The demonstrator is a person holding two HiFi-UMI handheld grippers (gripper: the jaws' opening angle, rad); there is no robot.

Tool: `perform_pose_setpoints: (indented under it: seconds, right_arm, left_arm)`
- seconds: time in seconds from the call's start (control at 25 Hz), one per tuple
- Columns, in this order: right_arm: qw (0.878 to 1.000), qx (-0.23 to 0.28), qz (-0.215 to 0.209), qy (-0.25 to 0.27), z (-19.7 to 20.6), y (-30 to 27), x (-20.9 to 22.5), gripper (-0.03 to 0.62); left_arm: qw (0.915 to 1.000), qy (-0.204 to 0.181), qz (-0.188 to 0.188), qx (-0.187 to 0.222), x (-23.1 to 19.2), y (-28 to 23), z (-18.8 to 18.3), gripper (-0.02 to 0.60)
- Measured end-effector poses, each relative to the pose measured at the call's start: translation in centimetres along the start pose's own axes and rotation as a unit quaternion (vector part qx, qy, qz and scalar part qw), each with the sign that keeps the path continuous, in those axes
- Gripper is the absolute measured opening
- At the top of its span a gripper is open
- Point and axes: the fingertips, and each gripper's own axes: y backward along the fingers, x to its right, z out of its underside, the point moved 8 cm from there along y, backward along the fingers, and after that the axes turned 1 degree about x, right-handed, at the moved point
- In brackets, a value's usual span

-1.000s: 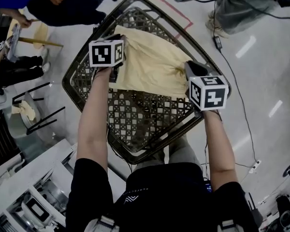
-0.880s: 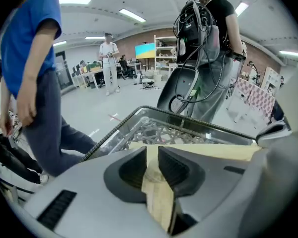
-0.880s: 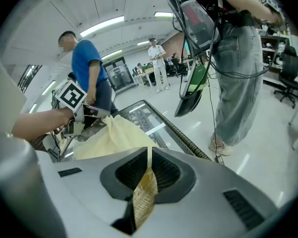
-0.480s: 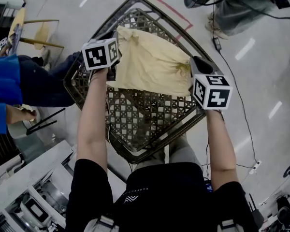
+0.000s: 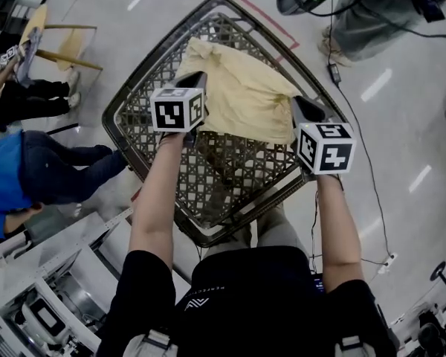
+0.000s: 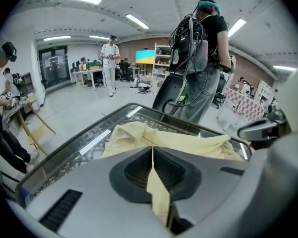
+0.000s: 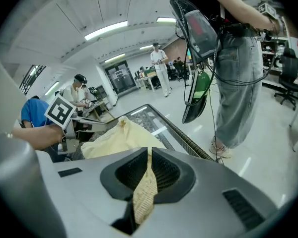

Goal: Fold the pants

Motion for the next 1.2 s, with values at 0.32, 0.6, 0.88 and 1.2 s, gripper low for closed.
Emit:
perform_pose_setpoints:
  seconds: [0.32,0.6,0.88,1.2]
  right_arm:
    - [0.999,-0.023,-0.028,0.028,0.7,1.3,-1.7,0.046]
    - [0.999,-0.03,-0.03,0.031,1.4,2.8,-4.2,0.046]
    - [0.998,-0.031,-0.031,0.041,2.5,4.4,-7.6,0.046]
    - [0.998,-0.023,-0.037,0.042,2.1,4.7,-7.9,0.046]
  left_arm:
    - [0.9998,0.003,0.02,-0.007,2.8,3.4,2.5,0.014]
    - [0.9997,0.004,0.024,0.007,3.9,7.4,4.1,0.014]
    - [0.9982,0.006,0.059,0.012,5.8,10.3,6.6,0.014]
    - [0.9973,-0.018,0.07,-0.013,8.5,11.0,7.9,0.014]
